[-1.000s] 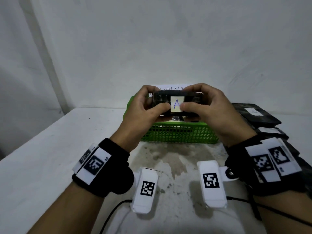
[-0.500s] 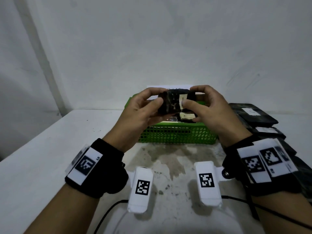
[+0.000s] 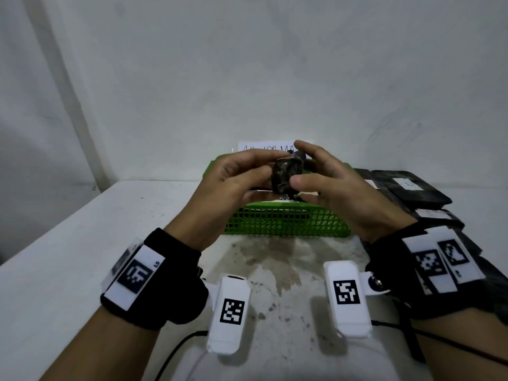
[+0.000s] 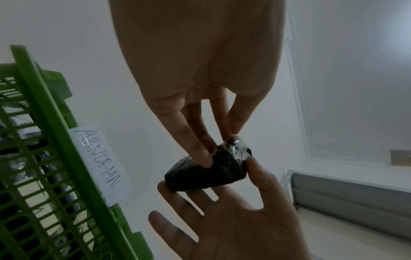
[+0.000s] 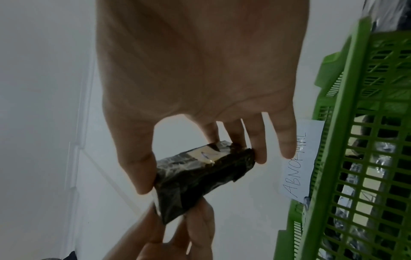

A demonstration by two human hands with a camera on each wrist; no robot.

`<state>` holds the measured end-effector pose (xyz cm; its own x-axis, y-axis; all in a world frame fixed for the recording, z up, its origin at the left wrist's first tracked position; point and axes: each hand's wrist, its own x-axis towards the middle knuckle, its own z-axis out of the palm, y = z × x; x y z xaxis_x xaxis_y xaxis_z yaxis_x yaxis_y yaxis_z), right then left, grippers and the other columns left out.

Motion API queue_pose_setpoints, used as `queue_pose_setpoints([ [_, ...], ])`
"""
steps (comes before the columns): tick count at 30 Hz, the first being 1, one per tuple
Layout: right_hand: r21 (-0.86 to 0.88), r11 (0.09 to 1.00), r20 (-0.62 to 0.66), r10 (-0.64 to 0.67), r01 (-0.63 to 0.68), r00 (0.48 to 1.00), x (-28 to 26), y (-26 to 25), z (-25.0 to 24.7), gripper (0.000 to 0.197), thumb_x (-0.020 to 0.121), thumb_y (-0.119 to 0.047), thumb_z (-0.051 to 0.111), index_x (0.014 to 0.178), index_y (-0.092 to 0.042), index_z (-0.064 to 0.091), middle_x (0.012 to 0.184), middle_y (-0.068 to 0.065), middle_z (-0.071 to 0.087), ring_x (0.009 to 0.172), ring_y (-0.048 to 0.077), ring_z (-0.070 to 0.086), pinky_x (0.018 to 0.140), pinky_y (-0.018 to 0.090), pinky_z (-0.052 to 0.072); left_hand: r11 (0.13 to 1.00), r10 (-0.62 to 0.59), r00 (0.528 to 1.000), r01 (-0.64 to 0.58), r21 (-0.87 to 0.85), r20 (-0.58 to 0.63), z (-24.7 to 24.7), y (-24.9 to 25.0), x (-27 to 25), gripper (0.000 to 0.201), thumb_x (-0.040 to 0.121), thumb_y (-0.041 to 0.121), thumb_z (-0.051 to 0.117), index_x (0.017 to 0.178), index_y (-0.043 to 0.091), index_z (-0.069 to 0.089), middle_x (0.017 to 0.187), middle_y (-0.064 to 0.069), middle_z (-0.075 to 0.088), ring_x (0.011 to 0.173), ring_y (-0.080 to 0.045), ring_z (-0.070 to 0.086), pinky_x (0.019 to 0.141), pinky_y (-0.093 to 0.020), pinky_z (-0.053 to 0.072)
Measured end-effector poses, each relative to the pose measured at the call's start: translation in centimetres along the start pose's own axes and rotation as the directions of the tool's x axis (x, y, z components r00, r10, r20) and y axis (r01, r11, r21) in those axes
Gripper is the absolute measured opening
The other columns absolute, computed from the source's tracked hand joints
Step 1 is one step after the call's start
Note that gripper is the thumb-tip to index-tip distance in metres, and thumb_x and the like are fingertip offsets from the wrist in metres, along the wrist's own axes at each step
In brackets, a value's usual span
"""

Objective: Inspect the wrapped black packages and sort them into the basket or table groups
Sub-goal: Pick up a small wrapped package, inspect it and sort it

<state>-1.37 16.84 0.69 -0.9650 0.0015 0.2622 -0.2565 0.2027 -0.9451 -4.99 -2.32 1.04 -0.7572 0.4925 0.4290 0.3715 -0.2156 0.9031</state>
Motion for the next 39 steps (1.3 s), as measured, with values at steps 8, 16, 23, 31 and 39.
queue_pose_setpoints([
  [8, 0.104, 0.993, -0.034, -0.049, 0.052, 0.998, 0.2, 0.9, 0.7, 0.080, 0.059, -0.045, 0.068, 0.136, -0.028, 0.054, 0.124, 0.002, 0.066, 0.114, 0.017, 0.066, 0.110, 0.049, 0.047, 0.980, 0.090, 0.996, -0.094, 0.178, 0.028, 0.4, 0.3, -0.2, 0.033, 0.094, -0.007, 0.058, 0.121, 0.009, 0.069, 0.111, -0.016, 0.072, 0.089, -0.016, 0.073, 0.078, -0.024, 0.056],
  [16, 0.030, 0.983, -0.124, -0.177, 0.182, 0.976, -0.2, 1.2, 1.2, 0.062, 0.073, -0.028, 0.067, 0.133, -0.021, 0.053, 0.086, -0.019, 0.073, 0.088, 0.004, 0.069, 0.089, 0.033, 0.057, 0.995, -0.049, 0.996, 0.055, 0.086, -0.073, 0.6, 0.6, -0.2, 0.015, 0.098, 0.009, 0.058, 0.110, 0.008, 0.067, 0.087, -0.006, 0.072, 0.073, -0.018, 0.069, 0.068, -0.028, 0.059],
  [23, -0.073, 0.987, 0.047, -0.141, 0.144, 0.989, 0.1, 1.5, 1.1, 0.106, 0.060, -0.045, 0.080, 0.153, -0.026, 0.032, 0.143, -0.006, 0.056, 0.120, 0.002, 0.062, 0.100, 0.023, 0.051, 0.928, -0.346, 0.938, 0.345, 0.141, -0.016, 0.9, 1.0, -0.4, 0.041, 0.093, 0.055, 0.053, 0.108, 0.018, 0.060, 0.074, -0.003, 0.070, 0.054, -0.023, 0.064, 0.055, -0.031, 0.056],
  [31, 0.137, 0.989, -0.109, -0.046, 0.061, 0.993, 0.9, 1.3, 0.1, 0.070, 0.080, -0.046, 0.066, 0.145, -0.031, 0.046, 0.132, -0.005, 0.067, 0.124, 0.012, 0.062, 0.107, 0.043, 0.045, 0.949, -0.278, 0.960, 0.278, 0.150, -0.022, 0.0, -0.4, 0.0, 0.054, 0.081, 0.034, 0.073, 0.128, 0.024, 0.049, 0.087, 0.002, 0.078, 0.079, -0.014, 0.073, 0.070, -0.035, 0.062],
  [39, 0.110, 0.990, -0.182, -0.071, 0.092, 0.981, 0.8, 1.3, -0.1, 0.039, 0.086, 0.002, 0.067, 0.121, -0.015, 0.060, 0.084, -0.004, 0.076, 0.076, 0.012, 0.073, 0.063, 0.029, 0.060, 0.905, -0.243, 0.968, 0.206, 0.371, 0.056, 0.5, -0.9, -0.3, 0.052, 0.075, 0.037, 0.081, 0.121, 0.027, 0.058, 0.079, 0.007, 0.073, 0.083, -0.011, 0.071, 0.070, -0.029, 0.055],
])
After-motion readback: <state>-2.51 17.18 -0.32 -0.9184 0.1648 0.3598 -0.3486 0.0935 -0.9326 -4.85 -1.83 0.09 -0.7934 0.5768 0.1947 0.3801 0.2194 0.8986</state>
